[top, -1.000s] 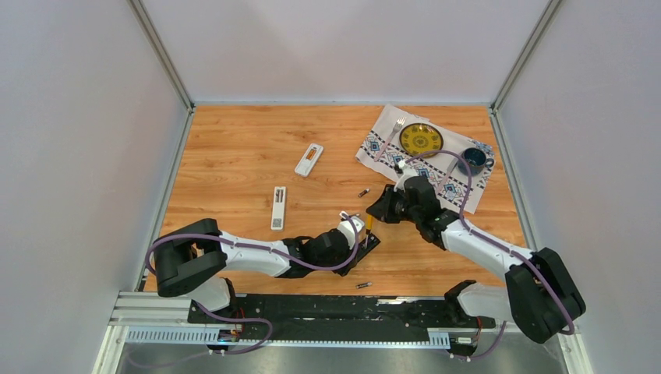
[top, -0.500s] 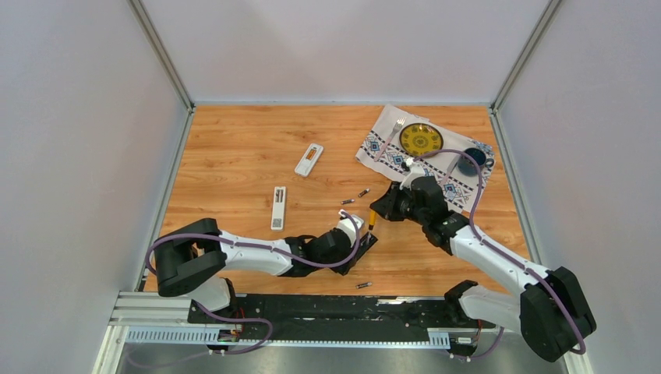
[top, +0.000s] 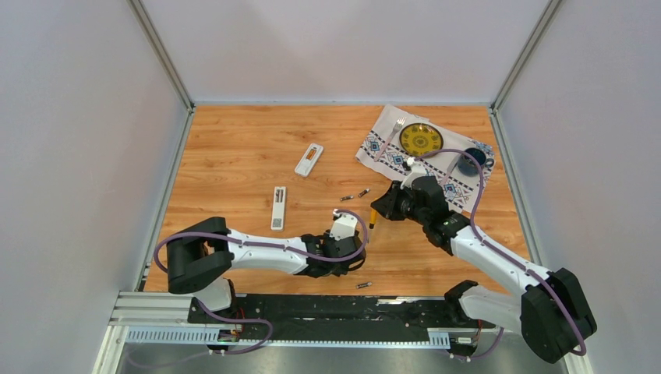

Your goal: Unload the batteries from the remote control

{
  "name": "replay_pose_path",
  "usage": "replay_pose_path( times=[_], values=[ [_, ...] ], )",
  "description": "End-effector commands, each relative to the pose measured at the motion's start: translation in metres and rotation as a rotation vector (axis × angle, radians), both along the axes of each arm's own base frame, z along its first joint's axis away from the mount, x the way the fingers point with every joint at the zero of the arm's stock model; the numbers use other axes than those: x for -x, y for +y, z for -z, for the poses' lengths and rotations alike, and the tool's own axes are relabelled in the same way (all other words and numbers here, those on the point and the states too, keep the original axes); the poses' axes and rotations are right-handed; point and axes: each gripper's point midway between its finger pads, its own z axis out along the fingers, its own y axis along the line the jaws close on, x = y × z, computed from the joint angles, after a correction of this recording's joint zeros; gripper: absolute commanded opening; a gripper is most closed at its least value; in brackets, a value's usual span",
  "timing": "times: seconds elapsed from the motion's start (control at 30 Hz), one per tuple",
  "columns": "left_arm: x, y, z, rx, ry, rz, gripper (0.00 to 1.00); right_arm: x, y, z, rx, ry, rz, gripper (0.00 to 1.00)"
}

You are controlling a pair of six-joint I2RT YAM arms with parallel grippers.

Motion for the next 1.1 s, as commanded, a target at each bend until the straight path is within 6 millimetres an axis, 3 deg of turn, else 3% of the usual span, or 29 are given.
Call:
replay_pose_path(
  times=[0.0,0.03,0.13,0.23,0.43,0.8,1.07],
  values=[
    [0.035,0.066,0.033,-0.306,0.130,-0.029,0.12,-0.010,0.002,-0.025,-0.017,-0.076,0.004,0.00],
    [0.036,0.065,0.033,-0.304,0.137,-0.026,0.30,-0.010,0.002,-0.025,-0.018,-0.076,0.004,0.00],
    [0.038,0.063,0.032,-0.282,0.146,-0.022,0.60,-0.010,0.002,-0.025,-0.023,-0.078,0.001,0.00],
    [0.039,0.061,0.028,-0.250,0.142,-0.010,0.69,-0.009,0.002,-0.024,-0.021,-0.076,0.002,0.00],
    [0.049,0.054,0.027,-0.151,0.175,0.045,0.71,-0.009,0.003,-0.024,-0.027,-0.075,-0.002,0.00],
    [0.065,0.014,0.025,0.005,0.242,0.182,0.69,-0.008,0.005,-0.020,-0.035,-0.066,-0.010,0.00],
    [0.067,0.010,0.024,0.024,0.247,0.203,0.69,-0.008,0.005,-0.021,-0.041,-0.069,-0.012,0.00]
  ],
)
